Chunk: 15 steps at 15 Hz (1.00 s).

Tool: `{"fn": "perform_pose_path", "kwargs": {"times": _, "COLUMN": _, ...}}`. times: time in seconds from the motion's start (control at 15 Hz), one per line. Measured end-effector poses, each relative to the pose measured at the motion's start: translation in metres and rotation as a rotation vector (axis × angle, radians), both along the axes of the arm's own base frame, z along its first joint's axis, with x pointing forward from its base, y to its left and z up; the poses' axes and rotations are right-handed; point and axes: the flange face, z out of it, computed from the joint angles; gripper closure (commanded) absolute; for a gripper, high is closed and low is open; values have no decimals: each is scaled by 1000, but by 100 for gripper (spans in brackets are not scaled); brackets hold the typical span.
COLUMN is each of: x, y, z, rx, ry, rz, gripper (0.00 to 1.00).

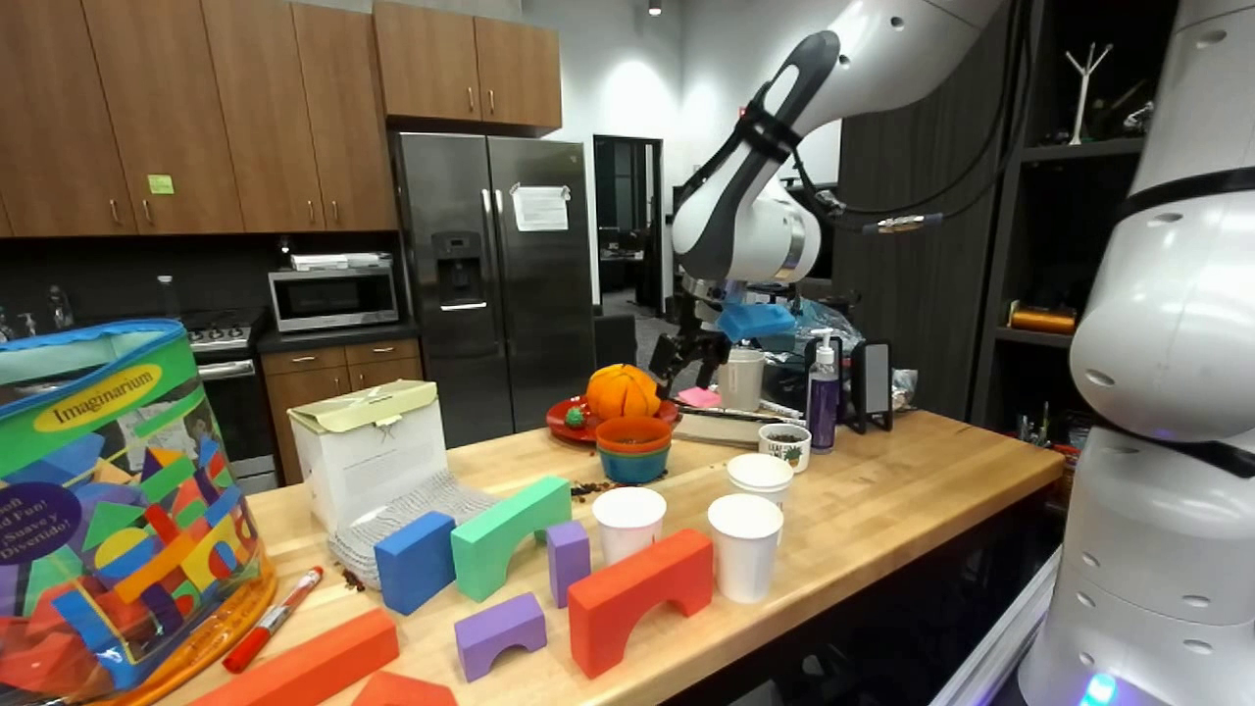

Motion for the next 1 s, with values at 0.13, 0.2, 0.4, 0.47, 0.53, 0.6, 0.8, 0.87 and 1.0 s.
{"fn": "perform_pose_path", "kwargs": {"times": 0.13, "x": -15, "y": -11, "z": -5, "rx": -5, "ry": 19, "rz": -30, "gripper": 0}}
{"fn": "perform_pose_path", "kwargs": {"times": 0.2, "x": -22, "y": -15, "z": -8, "rx": -6, "ry": 28, "rz": -43, "gripper": 0}}
{"fn": "perform_pose_path", "kwargs": {"times": 0.4, "x": -35, "y": -27, "z": -14, "rx": -4, "ry": 36, "rz": -80, "gripper": 0}}
{"fn": "perform_pose_path", "kwargs": {"times": 0.47, "x": -38, "y": -29, "z": -15, "rx": -3, "ry": 37, "rz": -90, "gripper": 0}}
{"fn": "perform_pose_path", "kwargs": {"times": 0.53, "x": -40, "y": -32, "z": -16, "rx": -4, "ry": 39, "rz": -96, "gripper": 0}}
{"fn": "perform_pose_path", "kwargs": {"times": 0.6, "x": -41, "y": -33, "z": -18, "rx": -5, "ry": 42, "rz": -100, "gripper": 0}}
{"fn": "perform_pose_path", "kwargs": {"times": 0.8, "x": -43, "y": -32, "z": -20, "rx": -11, "ry": 49, "rz": -98, "gripper": 0}}
{"fn": "perform_pose_path", "kwargs": {"times": 0.87, "x": -43, "y": -31, "z": -20, "rx": -14, "ry": 50, "rz": -96, "gripper": 0}}
{"fn": "perform_pose_path", "kwargs": {"times": 1.0, "x": -43, "y": -27, "z": -20, "rx": -16, "ry": 52, "rz": -92, "gripper": 0}}
